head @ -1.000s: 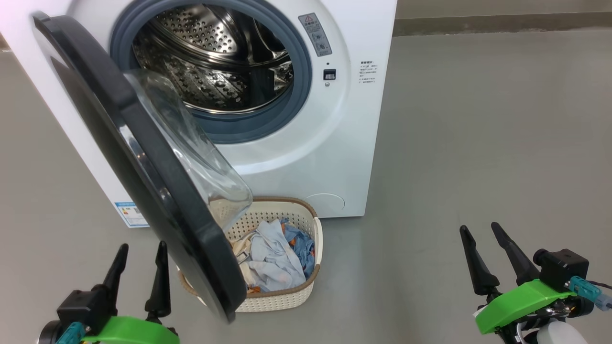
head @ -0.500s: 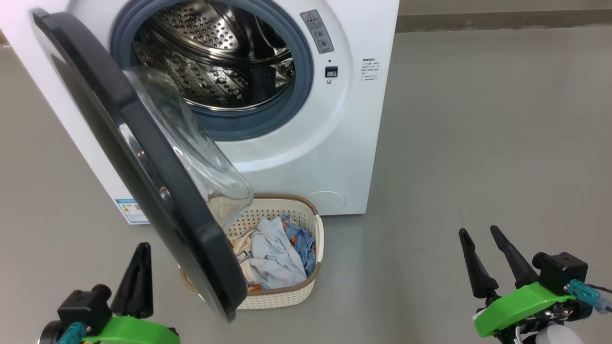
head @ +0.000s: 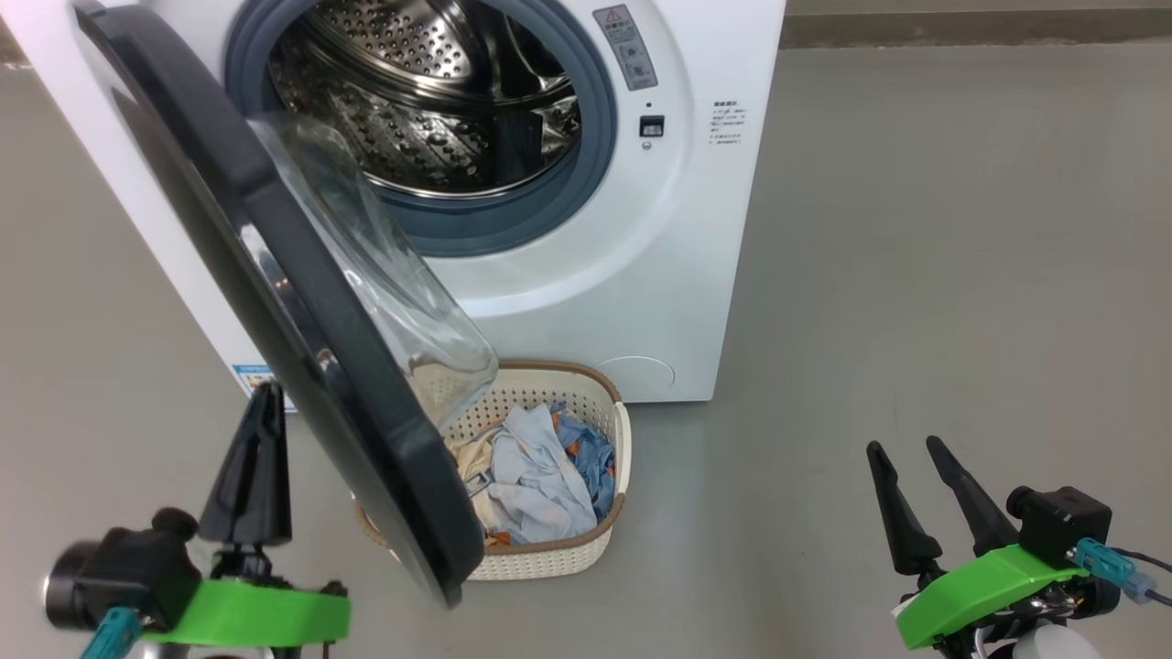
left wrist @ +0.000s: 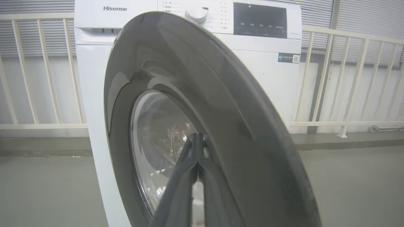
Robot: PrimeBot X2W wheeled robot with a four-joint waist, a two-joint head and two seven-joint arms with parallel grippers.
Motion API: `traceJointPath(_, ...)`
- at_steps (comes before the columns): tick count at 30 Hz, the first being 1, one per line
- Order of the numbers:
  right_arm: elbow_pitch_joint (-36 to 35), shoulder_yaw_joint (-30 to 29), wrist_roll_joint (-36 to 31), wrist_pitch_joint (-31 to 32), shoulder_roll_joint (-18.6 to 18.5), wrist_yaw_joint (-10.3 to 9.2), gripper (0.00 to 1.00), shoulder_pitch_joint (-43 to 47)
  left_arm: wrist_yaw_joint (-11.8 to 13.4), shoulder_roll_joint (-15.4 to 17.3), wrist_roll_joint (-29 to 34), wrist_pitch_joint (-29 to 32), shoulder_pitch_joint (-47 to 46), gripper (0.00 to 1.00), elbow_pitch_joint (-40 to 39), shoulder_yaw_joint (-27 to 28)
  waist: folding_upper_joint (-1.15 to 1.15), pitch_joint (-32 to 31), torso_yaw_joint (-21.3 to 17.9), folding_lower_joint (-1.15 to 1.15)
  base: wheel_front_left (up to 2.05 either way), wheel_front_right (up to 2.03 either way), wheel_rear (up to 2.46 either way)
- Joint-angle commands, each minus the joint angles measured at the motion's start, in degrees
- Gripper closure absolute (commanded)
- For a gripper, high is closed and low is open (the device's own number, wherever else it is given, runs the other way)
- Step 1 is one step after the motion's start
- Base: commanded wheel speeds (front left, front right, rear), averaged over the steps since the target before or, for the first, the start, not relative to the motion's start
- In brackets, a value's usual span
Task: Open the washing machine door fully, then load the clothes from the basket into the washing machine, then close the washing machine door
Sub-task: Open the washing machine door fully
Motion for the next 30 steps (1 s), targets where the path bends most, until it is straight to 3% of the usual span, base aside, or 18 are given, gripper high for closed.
traceJointPath(1,-1.1,1.2,-0.7,-0.7,-0.2,0.16,0.0,-0.6,0.4,0.5,0.8,-0.4,-2.4,1.0,-3.8,1.5,0.0,0.2,0.3,0.0,0.0,0.0,0.0)
traceJointPath(8,-0.9,2.0,-0.5,-0.7,0.0,0.16,0.0,-1.1,0.1,-0.2,1.7,-0.4,-2.1,1.0,-15.7,-2.5,0.0,0.7,1.0,0.0,0.0,0.0,0.0)
traceJointPath(13,-0.7,2.5,-0.4,-0.7,0.2,0.16,0.0,-1.5,-0.2,-0.6,-0.3,0.0,-0.7,1.0,-17.6,-9.3,0.0,1.0,1.3,0.0,0.0,0.0,0.0)
traceJointPath(21,-0.4,3.8,-0.1,-0.7,0.1,0.16,0.0,-2.3,-0.4,-0.9,-3.8,1.4,0.6,1.0,-10.5,-16.6,0.0,1.5,-0.1,0.0,0.0,0.0,0.0)
traceJointPath(30,0.0,4.5,0.2,-0.7,0.1,0.16,0.0,-2.5,0.0,-1.2,-6.9,1.0,-0.2,1.0,0.7,-17.4,0.0,1.5,-2.4,0.0,0.0,0.0,0.0)
